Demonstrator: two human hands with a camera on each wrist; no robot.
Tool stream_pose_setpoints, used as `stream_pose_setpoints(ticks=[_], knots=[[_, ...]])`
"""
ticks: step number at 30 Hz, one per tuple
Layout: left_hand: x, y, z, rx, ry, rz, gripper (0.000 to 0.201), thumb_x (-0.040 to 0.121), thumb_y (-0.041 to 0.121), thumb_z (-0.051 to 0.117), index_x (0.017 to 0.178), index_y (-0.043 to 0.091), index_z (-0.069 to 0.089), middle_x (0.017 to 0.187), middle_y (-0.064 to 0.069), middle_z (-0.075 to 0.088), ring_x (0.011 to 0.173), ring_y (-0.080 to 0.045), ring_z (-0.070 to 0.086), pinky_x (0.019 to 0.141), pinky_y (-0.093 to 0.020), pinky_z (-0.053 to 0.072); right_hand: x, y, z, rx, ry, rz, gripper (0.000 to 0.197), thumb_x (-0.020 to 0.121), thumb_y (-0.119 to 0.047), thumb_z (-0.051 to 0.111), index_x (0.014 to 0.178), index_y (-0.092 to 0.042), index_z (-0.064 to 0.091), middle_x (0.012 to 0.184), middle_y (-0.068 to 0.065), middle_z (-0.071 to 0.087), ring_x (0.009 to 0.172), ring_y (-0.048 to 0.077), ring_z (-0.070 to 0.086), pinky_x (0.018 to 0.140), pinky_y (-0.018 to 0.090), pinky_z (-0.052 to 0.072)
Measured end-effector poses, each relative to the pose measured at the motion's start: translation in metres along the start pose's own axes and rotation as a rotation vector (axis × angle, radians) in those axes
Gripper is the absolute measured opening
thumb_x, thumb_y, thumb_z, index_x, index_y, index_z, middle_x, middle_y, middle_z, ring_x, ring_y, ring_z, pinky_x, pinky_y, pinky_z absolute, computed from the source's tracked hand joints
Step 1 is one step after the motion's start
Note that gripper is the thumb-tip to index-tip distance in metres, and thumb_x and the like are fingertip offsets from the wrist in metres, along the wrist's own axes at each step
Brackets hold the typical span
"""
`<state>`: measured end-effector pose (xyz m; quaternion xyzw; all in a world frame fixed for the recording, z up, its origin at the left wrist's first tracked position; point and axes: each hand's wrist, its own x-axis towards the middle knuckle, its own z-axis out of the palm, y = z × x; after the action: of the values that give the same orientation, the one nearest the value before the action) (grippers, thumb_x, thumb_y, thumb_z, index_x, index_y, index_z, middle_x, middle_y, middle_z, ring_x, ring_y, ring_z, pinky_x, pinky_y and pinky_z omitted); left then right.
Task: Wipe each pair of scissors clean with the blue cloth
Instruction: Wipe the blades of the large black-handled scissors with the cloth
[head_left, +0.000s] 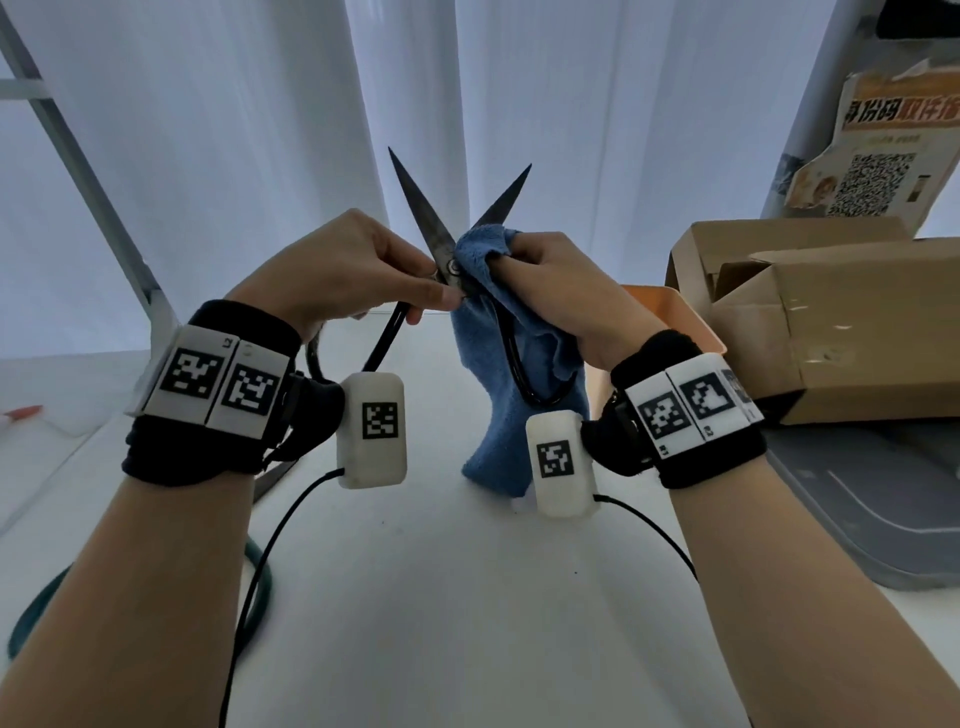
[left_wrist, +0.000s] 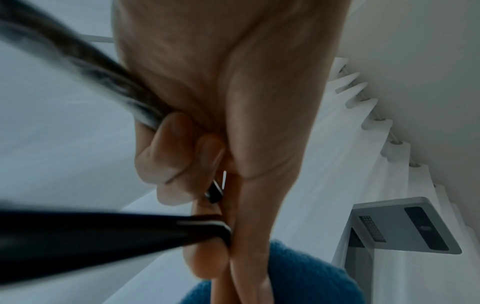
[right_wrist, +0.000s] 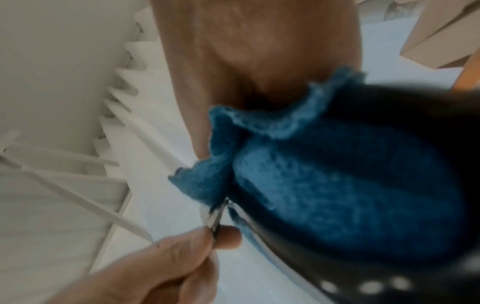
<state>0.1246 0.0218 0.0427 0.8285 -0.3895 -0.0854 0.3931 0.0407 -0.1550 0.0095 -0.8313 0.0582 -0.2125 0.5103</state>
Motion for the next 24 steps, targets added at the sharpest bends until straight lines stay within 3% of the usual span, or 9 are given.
stream_pose_setpoints(ticks=[2,4,7,10,13,16,21,24], knots=[[-0.002,0.000,-0.002,0.019,0.009,0.009,0.031,0.077,0.040,0.081,0.078,0.010,0.078,0.072,-0.024,0.059,0.066,-0.023,0.033,0.055,-0.026,0.029,-0.001,-0.001,-0.003,0.056,0.008,0.008,0.016,0.092,-0.021,0.062,0.096,-0.013,0.075,0.091,0.008,0.077,0.084,0.017,0.073,0.084,0.035,0.059],[-0.003,0.001,-0.004,0.045,0.037,0.008,0.039,0.078,0.046,0.079,0.069,0.008,0.075,0.069,-0.024,0.055,0.067,-0.022,0.036,0.062,-0.029,0.032,-0.001,-0.001,-0.005,0.104,0.038,-0.001,0.012,0.089,-0.010,0.063,0.092,-0.009,0.075,0.090,0.011,0.076,0.080,0.013,0.070,0.076,0.028,0.058],[-0.002,0.002,-0.003,0.076,0.082,-0.011,0.042,0.077,0.049,0.079,0.061,0.011,0.073,0.085,-0.029,0.065,0.079,-0.018,0.047,0.073,-0.030,0.037,0.002,-0.002,-0.003,0.139,0.035,0.019,0.018,0.086,0.001,0.061,0.098,-0.001,0.074,0.096,0.017,0.075,0.082,0.013,0.068,0.073,0.025,0.052],[-0.001,0.002,0.000,0.083,0.120,-0.014,0.041,0.077,0.047,0.079,0.058,0.012,0.071,0.088,-0.031,0.066,0.080,-0.020,0.047,0.071,-0.030,0.036,0.003,-0.005,0.000,0.177,0.034,0.062,0.018,0.086,0.003,0.060,0.100,0.001,0.072,0.089,0.013,0.074,0.072,0.012,0.067,0.063,0.021,0.052],[-0.001,0.003,0.001,0.089,0.129,-0.021,0.037,0.077,0.047,0.079,0.056,0.017,0.072,0.080,-0.025,0.068,0.078,-0.021,0.048,0.070,-0.030,0.037,0.004,-0.007,0.001,0.180,0.034,0.074,0.020,0.085,0.003,0.062,0.102,0.000,0.072,0.094,0.013,0.075,0.076,0.016,0.069,0.065,0.024,0.053],[-0.001,0.006,0.000,0.099,0.123,-0.021,0.033,0.079,0.044,0.079,0.055,0.023,0.073,0.066,-0.014,0.066,0.072,-0.022,0.045,0.065,-0.028,0.036,0.001,-0.007,0.003,0.215,0.050,0.070,0.014,0.086,0.002,0.066,0.098,-0.001,0.073,0.084,0.007,0.074,0.069,0.011,0.069,0.060,0.019,0.052],[-0.004,0.010,-0.004,0.094,0.124,-0.010,0.023,0.080,0.045,0.077,0.073,0.024,0.080,0.059,0.000,0.060,0.054,-0.011,0.033,0.052,-0.022,0.029,-0.001,-0.009,0.006,0.284,0.086,0.058,0.005,0.090,-0.008,0.069,0.091,-0.006,0.074,0.079,0.005,0.074,0.068,0.012,0.070,0.062,0.023,0.055],[-0.006,0.012,-0.007,0.073,0.113,0.025,0.020,0.080,0.047,0.077,0.070,0.030,0.080,0.065,-0.006,0.064,0.068,-0.020,0.040,0.060,-0.025,0.032,-0.002,-0.012,0.006,0.298,0.103,0.072,0.010,0.092,-0.015,0.069,0.087,-0.008,0.075,0.077,0.006,0.075,0.071,0.016,0.071,0.068,0.029,0.059]])
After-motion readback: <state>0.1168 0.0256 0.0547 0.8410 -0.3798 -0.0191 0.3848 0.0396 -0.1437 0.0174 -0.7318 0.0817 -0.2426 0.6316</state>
